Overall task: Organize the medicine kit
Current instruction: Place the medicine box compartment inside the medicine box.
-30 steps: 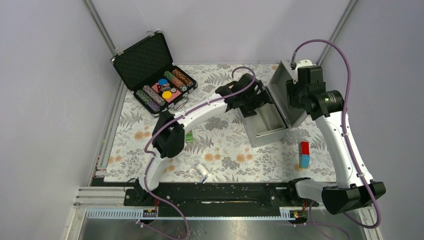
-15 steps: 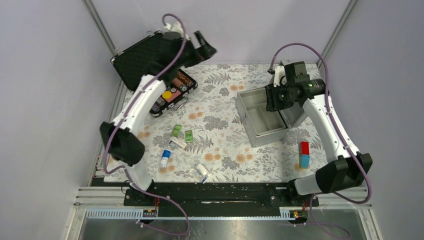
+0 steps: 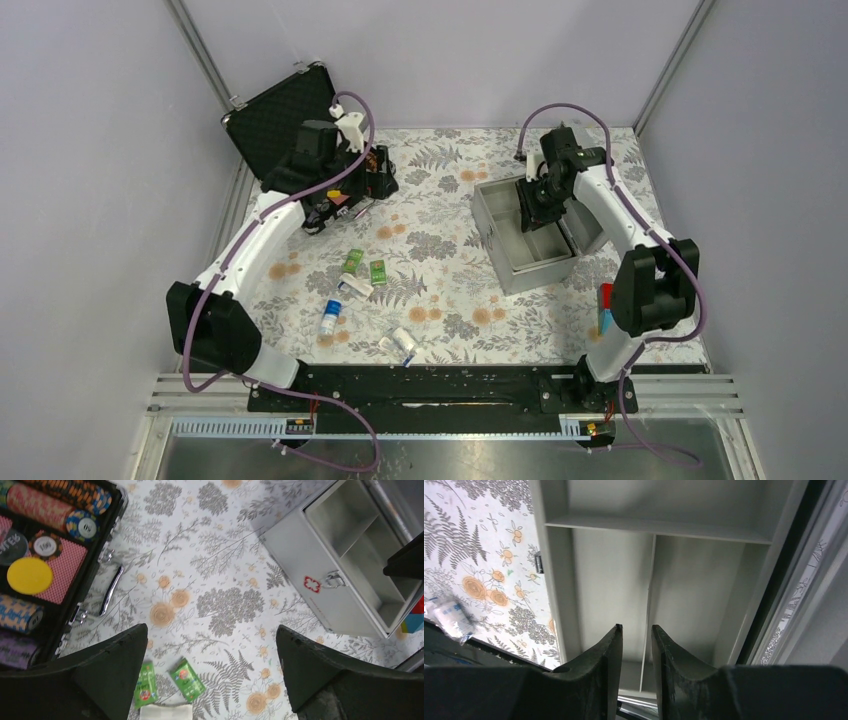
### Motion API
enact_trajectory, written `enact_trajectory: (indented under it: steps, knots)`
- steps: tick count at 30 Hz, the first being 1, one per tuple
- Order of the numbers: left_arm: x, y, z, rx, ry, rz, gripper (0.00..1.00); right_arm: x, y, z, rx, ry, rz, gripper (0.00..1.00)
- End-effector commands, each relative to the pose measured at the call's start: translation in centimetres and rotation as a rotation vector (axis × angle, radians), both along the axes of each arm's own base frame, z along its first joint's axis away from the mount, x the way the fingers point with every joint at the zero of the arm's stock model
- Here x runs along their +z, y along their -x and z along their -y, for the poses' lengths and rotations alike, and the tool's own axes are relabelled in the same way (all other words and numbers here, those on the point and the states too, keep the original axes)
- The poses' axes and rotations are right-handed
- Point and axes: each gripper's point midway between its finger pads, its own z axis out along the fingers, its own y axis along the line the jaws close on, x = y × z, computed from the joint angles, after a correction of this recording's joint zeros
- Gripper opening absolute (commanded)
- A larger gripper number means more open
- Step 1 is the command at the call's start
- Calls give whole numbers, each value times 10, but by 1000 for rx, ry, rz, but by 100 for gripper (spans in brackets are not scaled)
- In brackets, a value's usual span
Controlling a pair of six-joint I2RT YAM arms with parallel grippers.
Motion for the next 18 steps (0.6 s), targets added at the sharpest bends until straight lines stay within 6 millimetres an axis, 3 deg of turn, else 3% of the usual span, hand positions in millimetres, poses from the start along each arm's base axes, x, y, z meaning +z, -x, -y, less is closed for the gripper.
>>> enact_trajectory:
  steps: [1, 9, 18]
  knots:
    - [20, 2, -12, -4, 17, 69, 99, 2, -7, -2, 29, 20, 14, 35]
    - [20, -6, -15, 27, 30, 67, 99, -20, -3, 5, 23, 64, -30, 31]
    - [12, -4, -13, 32, 53, 37, 99, -29, -3, 5, 60, 107, -28, 31]
